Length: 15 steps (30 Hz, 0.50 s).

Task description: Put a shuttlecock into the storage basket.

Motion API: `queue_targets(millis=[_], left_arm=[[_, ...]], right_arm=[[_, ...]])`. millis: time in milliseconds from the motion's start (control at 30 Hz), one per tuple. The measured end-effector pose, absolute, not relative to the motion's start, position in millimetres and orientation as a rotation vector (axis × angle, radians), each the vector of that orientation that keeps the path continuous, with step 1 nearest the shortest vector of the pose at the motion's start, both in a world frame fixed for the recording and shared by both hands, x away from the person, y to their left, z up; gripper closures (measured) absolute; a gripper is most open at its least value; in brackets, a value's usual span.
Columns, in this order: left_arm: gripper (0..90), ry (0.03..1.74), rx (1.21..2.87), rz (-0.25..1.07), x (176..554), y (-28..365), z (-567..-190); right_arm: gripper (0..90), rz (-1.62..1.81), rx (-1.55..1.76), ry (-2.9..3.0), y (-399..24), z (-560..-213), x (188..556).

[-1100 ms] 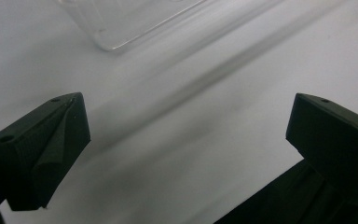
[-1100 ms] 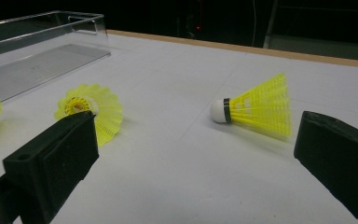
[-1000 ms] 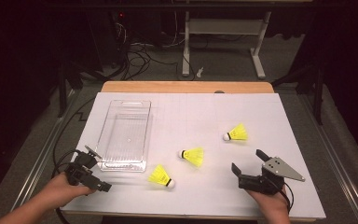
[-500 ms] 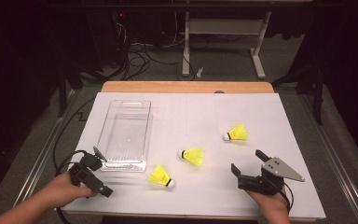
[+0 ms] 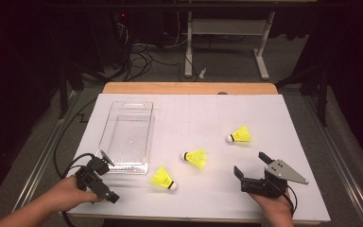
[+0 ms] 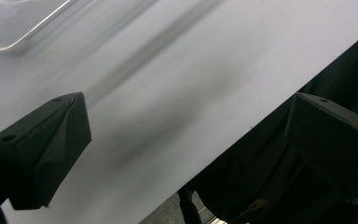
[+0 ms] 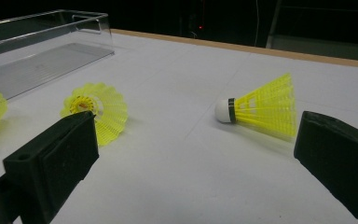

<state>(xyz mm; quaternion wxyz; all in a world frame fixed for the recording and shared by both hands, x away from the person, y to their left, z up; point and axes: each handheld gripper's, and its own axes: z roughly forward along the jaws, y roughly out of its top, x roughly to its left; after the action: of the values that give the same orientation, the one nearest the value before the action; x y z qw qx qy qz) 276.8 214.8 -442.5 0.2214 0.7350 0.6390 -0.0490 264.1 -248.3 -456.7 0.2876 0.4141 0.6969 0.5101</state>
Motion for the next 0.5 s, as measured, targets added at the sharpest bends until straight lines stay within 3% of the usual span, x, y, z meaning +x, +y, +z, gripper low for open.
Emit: queue_targets(millis=[500], left_arm=[[1.2, 1.697, 2.072, -0.194, 270.6, 184.5, -445.4]], right_arm=[[0.1, 1.365, 1.102, 1.861, -248.1, -456.1, 263.5]])
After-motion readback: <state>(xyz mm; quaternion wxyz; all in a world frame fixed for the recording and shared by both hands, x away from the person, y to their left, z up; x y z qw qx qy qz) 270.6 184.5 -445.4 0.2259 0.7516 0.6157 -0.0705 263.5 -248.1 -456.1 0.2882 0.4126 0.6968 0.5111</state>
